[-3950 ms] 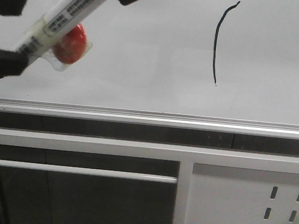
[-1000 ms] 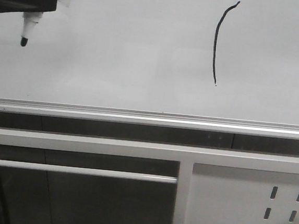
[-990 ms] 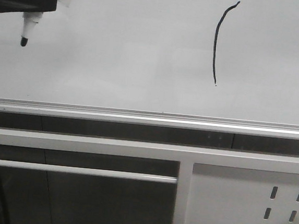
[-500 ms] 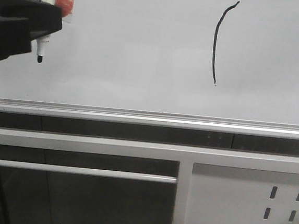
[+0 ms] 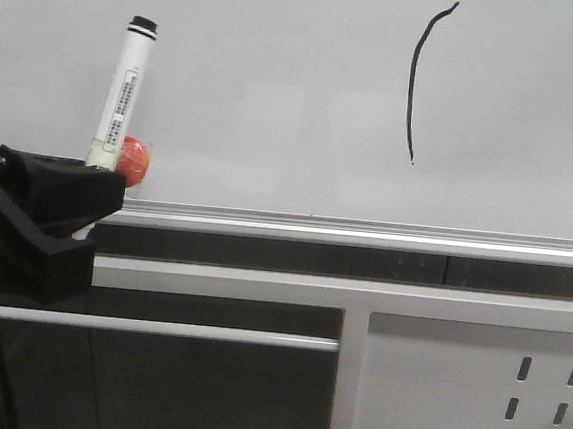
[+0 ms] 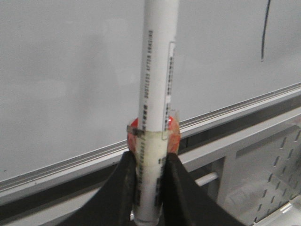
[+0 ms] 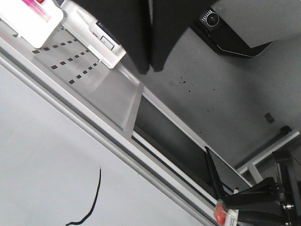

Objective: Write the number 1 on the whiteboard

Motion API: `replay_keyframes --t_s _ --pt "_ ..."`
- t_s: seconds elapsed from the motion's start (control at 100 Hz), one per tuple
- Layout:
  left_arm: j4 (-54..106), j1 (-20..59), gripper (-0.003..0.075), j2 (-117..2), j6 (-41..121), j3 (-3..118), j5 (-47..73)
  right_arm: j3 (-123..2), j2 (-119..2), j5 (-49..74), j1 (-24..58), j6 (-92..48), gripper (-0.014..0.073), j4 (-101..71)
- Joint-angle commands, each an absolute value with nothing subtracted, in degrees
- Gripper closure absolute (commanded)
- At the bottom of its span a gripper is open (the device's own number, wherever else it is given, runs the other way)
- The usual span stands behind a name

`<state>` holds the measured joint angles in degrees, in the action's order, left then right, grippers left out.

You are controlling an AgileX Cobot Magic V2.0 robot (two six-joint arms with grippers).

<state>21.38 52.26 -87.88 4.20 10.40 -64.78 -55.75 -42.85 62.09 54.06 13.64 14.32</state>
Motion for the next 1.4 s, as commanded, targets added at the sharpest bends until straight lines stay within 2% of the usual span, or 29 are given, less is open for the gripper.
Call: replay_keyframes --t_s 0.0,0.36,1.39 --pt "23.3 52.8 0.0739 -87.0 3.7 11.8 -78.2 -57.3 -42.6 59.1 53.7 13.8 0.0666 15.5" --pt "25.4 52.7 0.0739 -86.9 4.3 15.5 -78.2 -51.5 -42.8 55.8 53.7 13.8 0.0666 16.1" --pt "26.3 49.6 0.0739 -87.2 4.3 22.0 -78.2 -51.0 -42.8 51.7 53.7 13.8 0.0666 16.9"
